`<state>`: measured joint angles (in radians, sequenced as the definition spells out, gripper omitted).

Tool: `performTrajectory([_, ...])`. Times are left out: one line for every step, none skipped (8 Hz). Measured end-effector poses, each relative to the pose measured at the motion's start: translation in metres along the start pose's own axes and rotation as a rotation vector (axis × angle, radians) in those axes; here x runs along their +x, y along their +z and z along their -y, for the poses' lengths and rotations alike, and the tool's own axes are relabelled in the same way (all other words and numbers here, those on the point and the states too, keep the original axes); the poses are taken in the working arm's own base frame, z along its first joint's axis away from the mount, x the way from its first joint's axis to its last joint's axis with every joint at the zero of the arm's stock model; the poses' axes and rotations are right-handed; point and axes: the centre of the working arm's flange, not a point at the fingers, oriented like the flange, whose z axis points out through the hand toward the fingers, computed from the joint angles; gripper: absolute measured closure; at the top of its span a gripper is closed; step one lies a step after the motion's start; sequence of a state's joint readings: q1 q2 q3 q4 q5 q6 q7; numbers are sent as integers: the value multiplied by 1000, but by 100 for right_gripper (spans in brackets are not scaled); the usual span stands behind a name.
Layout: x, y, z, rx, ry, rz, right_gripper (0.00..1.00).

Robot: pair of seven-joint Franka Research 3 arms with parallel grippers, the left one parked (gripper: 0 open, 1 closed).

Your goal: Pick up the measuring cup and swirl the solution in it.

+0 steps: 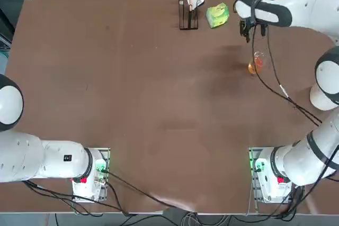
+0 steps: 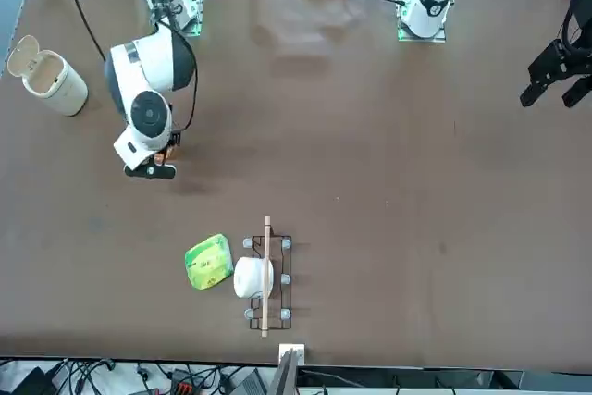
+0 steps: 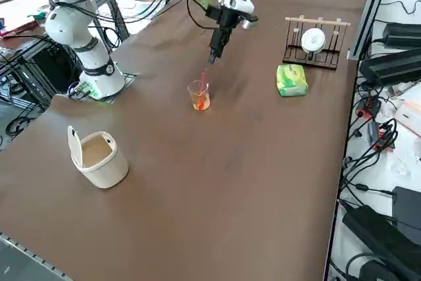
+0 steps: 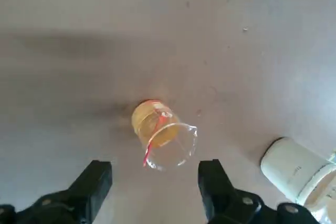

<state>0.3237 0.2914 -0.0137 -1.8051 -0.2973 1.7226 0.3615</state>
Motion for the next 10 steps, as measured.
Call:
performTrajectory([4,-18,-18,52,-18,8,0])
performTrajectory([8,-32,-41,114,-33,12,0])
performTrajectory([9,-44,-68,177,-48,8,0])
performTrajectory([9,-54,-99,227,-66,-8,0])
performTrajectory([6,-62,-129,267,-79,-28,0])
performTrajectory([1,-70,-153,310,-78,-50,0])
performTrajectory([-7,-82,-175,353,-63,-78,0])
performTrajectory([-16,-96,-191,380,-43,-108,0])
performTrajectory([-26,-110,-201,388,-29,-139,0])
performTrajectory([-32,-125,-207,390,-12,-169,0])
